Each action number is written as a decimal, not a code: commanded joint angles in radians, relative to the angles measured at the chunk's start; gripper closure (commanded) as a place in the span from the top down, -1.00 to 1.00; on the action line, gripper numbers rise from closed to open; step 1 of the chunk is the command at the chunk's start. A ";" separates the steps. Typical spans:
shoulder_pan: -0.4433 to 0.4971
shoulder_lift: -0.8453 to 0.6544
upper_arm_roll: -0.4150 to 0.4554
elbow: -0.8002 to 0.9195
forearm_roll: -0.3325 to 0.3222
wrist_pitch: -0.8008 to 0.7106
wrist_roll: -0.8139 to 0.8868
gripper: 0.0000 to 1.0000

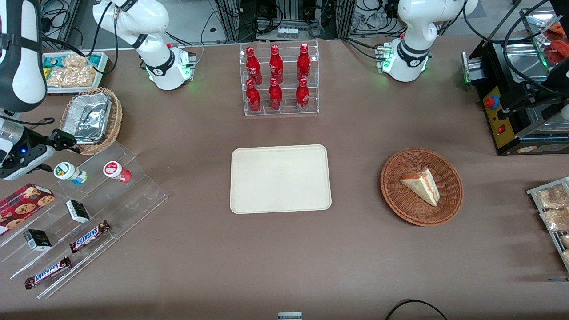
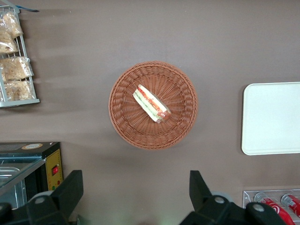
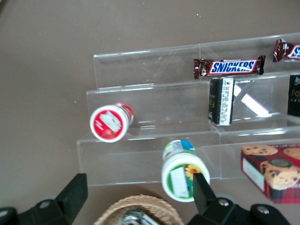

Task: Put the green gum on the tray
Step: 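Move the right gripper over the acrylic stand toward the green gum tub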

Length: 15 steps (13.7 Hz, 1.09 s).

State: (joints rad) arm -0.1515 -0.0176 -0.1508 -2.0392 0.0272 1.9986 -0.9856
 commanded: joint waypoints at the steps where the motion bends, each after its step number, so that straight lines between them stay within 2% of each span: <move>1: -0.036 0.025 0.004 -0.009 0.003 0.055 -0.105 1.00; 7: -0.077 0.074 0.005 -0.018 0.007 0.134 -0.157 1.00; 15: -0.077 0.108 0.005 -0.050 0.010 0.196 -0.156 1.00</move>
State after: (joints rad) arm -0.2196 0.0868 -0.1502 -2.0738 0.0272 2.1586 -1.1246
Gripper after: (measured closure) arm 0.000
